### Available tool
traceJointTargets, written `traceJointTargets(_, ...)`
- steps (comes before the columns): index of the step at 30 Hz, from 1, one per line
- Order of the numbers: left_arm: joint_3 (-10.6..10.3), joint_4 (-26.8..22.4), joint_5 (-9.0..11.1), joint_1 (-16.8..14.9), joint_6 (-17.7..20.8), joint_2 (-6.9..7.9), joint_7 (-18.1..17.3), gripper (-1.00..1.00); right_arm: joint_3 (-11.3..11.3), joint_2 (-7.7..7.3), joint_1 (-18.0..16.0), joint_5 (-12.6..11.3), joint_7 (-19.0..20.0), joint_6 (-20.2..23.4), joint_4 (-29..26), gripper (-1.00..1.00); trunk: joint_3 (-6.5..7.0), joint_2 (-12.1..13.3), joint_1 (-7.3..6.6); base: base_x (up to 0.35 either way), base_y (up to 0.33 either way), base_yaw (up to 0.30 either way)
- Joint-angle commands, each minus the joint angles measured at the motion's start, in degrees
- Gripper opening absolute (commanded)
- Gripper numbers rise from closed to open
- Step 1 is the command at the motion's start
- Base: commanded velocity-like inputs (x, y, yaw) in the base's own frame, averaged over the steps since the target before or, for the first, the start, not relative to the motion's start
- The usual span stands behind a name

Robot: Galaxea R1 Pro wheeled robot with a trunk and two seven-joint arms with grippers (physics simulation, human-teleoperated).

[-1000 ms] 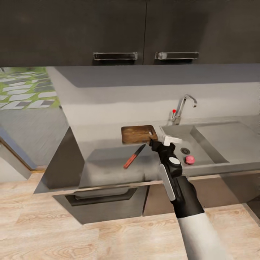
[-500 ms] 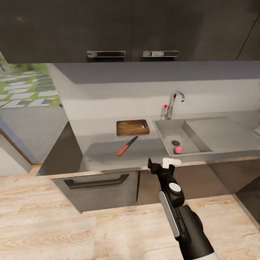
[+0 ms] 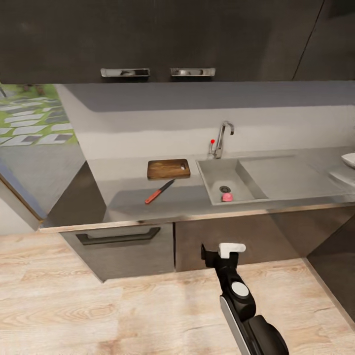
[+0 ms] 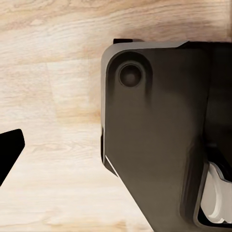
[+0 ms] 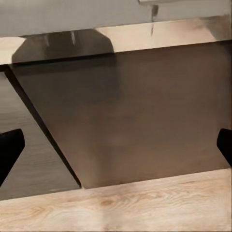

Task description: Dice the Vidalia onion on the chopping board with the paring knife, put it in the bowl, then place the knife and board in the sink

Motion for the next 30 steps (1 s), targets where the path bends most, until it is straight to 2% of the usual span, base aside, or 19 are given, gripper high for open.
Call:
traceJointTargets(1,0.0,-0.1,0.2,0.0,-0.1,0.01,0.0,1.00,0.2,-0.05,0.7,-0.5,-0.5,0.2,0.0,1.00,-0.09,-0.1,0.03,-0.025,-0.115,0.000)
traceJointTargets(5,0.0,-0.1,0.2,0.0,-0.1,0.03,0.0,1.00,0.8,-0.52,3.2,-0.6,-0.4,0.1,0.3,1.00,-0.09,-0.1,0.03,-0.009,-0.044,0.000)
traceJointTargets(10,0.0,-0.2,0.2,0.0,-0.1,0.03,0.0,1.00,2.0,-2.98,4.8,-0.8,-0.2,0.1,1.2,1.00,-0.09,-0.1,0.03,-0.002,-0.009,0.000)
traceJointTargets(12,0.0,-0.3,0.2,0.0,-0.1,0.03,0.0,1.00,3.6,-4.28,5.1,-0.8,-0.1,-1.4,3.3,1.00,-0.09,-0.1,0.03,-0.001,-0.003,0.000)
traceJointTargets(13,0.0,-0.3,0.2,0.0,-0.1,0.03,0.1,1.00,4.0,-4.48,5.2,-0.9,0.0,-2.2,4.2,1.00,-0.09,-0.1,0.03,0.000,-0.002,0.000)
traceJointTargets(14,0.0,-0.3,0.2,0.0,-0.1,0.03,0.1,1.00,4.9,-4.77,5.3,-0.9,0.0,-4.1,6.3,1.00,-0.09,-0.1,0.03,0.000,-0.001,0.000)
traceJointTargets(15,0.1,-0.3,0.2,0.0,-0.1,0.03,0.1,1.00,5.9,-4.99,5.4,-0.9,0.0,-7.8,10.9,1.00,-0.09,-0.1,0.03,0.000,0.000,0.000)
traceJointTargets(16,0.1,-0.3,0.2,0.0,-0.1,0.14,0.1,1.00,7.0,-4.88,5.4,-0.9,0.0,-12.3,17.8,1.00,-0.09,-0.1,0.03,0.000,0.000,0.000)
traceJointTargets(17,0.1,-0.3,0.2,0.0,-0.1,0.18,0.1,1.00,7.3,-4.72,5.5,-0.9,0.1,-14.0,21.5,1.00,-0.09,-0.1,0.03,0.000,0.000,0.000)
traceJointTargets(20,0.1,-0.4,0.2,0.0,-0.1,0.15,0.1,1.00,7.7,-4.31,5.5,-1.0,0.8,-16.7,29.5,1.00,-0.09,-0.1,0.03,0.000,0.000,0.000)
traceJointTargets(22,0.1,-0.4,0.2,0.0,-0.1,0.14,0.2,1.00,7.8,-4.17,5.5,-1.0,1.2,-17.4,32.4,1.00,-0.09,-0.1,0.03,0.000,0.000,0.000)
traceJointTargets(24,0.1,-0.6,0.2,0.0,0.0,0.03,0.2,1.00,7.8,-4.00,5.6,-1.1,2.4,-19.1,38.3,1.00,-0.09,-0.1,0.03,0.000,0.000,0.000)
traceJointTargets(25,0.1,-1.4,0.2,0.0,0.1,-0.06,0.2,1.00,7.7,-3.92,5.7,-1.3,4.4,-22.2,44.7,1.00,-0.09,-0.1,0.03,0.000,0.000,0.000)
traceJointTargets(28,0.1,-2.0,0.3,0.0,0.2,-0.06,0.2,1.00,7.6,-3.77,5.7,-2.1,5.4,-24.6,48.4,1.00,-0.09,-0.1,0.03,0.000,0.000,0.000)
traceJointTargets(30,0.1,-2.1,0.3,0.0,0.1,-0.06,0.1,1.00,7.6,-3.69,5.7,-3.4,5.9,-26.0,50.4,1.00,-0.09,-0.1,0.03,0.000,0.000,0.000)
